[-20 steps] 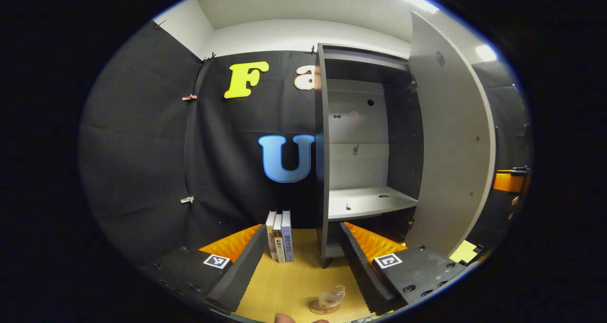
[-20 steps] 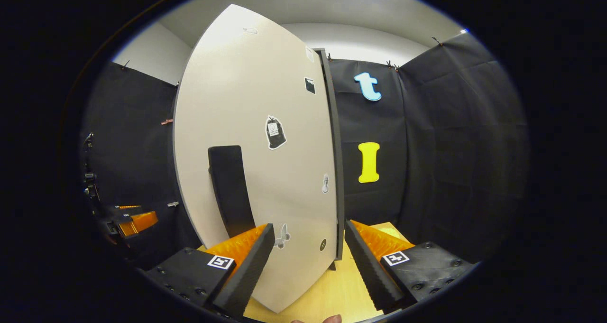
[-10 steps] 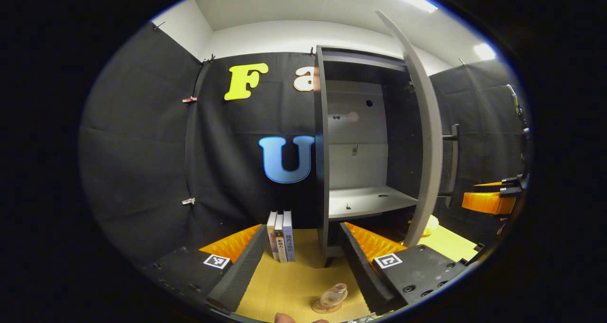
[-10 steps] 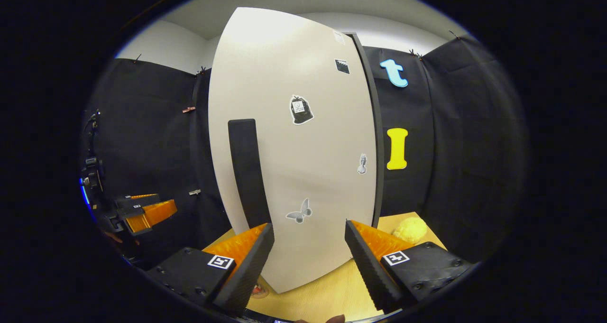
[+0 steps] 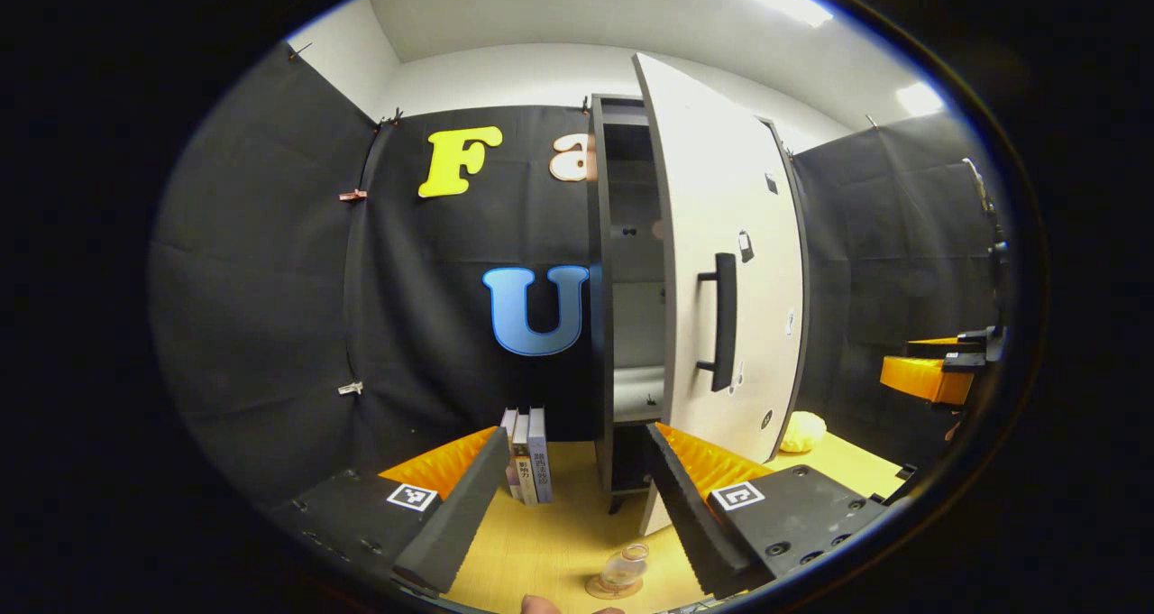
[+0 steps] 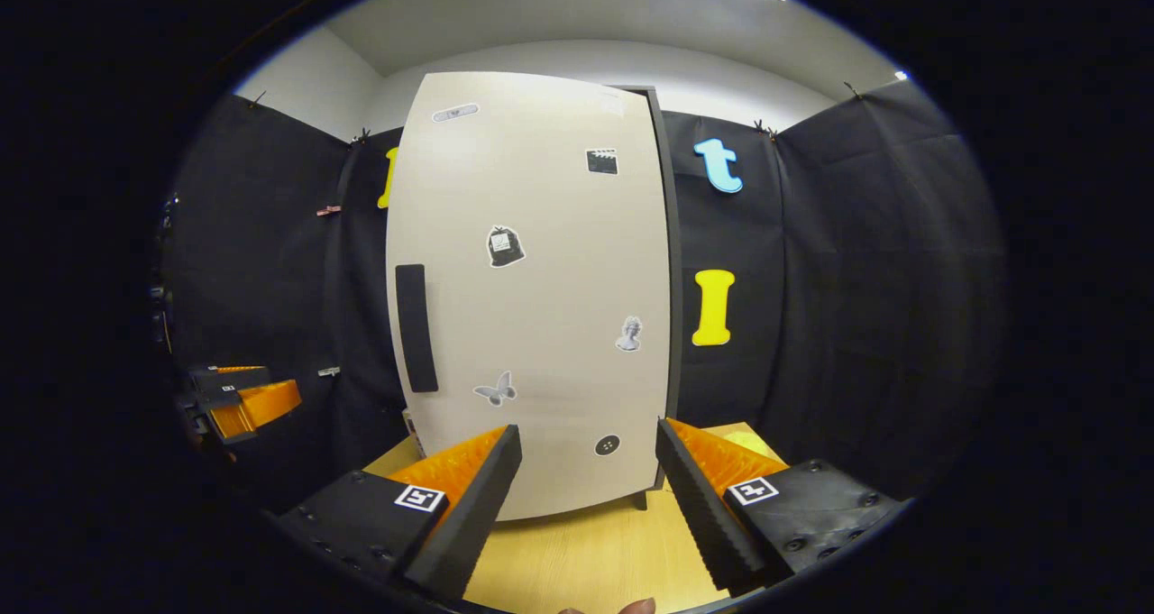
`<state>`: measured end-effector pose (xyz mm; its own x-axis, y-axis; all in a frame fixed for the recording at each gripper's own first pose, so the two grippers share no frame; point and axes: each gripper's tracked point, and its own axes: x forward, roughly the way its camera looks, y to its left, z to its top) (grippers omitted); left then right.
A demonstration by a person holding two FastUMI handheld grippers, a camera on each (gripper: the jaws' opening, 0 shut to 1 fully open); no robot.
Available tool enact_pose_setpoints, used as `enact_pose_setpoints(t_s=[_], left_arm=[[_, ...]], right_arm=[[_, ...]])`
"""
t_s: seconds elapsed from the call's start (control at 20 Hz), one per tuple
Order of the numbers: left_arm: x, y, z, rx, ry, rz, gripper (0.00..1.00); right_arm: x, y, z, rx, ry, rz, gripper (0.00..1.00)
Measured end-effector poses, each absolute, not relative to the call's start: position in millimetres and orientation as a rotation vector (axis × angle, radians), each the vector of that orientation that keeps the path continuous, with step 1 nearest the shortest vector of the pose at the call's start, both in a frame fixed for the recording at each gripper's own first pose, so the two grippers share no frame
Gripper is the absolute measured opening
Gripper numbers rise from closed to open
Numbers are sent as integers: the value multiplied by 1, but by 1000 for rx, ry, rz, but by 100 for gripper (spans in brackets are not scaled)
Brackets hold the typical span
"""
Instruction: Open the cabinet door with the right hand, grasp the bottle in the cabinet with the left hand and place it on the coaster, then close the cabinet door with the right hand.
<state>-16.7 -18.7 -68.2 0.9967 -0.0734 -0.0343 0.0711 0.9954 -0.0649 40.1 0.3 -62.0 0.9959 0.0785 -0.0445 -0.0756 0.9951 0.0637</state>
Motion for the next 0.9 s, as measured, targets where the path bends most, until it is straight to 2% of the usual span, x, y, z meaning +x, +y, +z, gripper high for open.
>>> enact_pose_setpoints(t_s=[0.9], left_arm=[[-18, -20, -65, -47, 24, -53, 95]], right_arm=[[33, -9, -62, 21, 33, 31, 97]])
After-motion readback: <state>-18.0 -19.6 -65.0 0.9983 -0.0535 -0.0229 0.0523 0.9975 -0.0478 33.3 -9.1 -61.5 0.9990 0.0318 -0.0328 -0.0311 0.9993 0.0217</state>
